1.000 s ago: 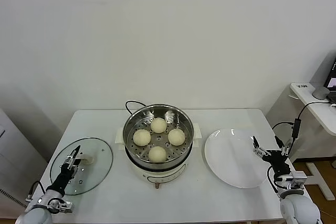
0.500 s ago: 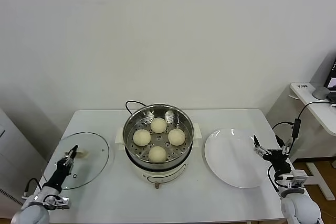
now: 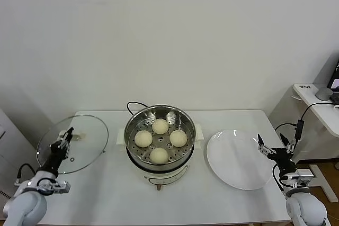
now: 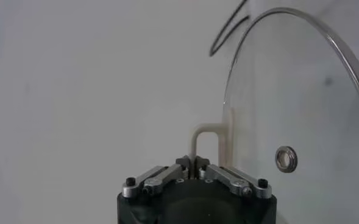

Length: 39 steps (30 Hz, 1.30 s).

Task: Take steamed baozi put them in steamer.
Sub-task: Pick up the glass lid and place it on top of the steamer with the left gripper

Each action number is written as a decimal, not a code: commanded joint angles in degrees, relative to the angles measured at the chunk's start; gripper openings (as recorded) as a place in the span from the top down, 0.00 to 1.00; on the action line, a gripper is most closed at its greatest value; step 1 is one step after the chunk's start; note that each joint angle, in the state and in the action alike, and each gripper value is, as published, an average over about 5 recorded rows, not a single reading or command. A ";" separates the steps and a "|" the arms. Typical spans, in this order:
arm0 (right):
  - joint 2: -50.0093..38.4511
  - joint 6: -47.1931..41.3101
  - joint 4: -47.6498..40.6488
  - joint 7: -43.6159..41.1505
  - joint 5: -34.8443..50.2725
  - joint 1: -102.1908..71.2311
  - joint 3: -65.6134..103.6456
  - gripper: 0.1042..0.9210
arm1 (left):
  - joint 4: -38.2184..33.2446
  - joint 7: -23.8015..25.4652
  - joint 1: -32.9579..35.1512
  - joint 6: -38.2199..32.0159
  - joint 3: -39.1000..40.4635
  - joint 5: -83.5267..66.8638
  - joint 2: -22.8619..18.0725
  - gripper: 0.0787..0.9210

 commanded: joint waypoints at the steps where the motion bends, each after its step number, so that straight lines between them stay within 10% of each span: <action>1: -0.40 -0.13 0.06 0.07 0.15 0.95 -0.70 0.12 | -17.15 12.18 -0.96 13.37 3.84 -5.00 3.42 0.96; 23: -1.58 -0.56 -0.40 0.51 -0.38 3.01 -2.17 0.12 | -23.98 24.54 -9.95 36.65 28.86 15.75 -0.58 0.96; 39: -0.81 -0.52 -1.33 0.57 -1.13 3.61 -2.82 0.12 | -19.00 24.53 -19.42 38.71 39.38 17.41 -6.56 0.96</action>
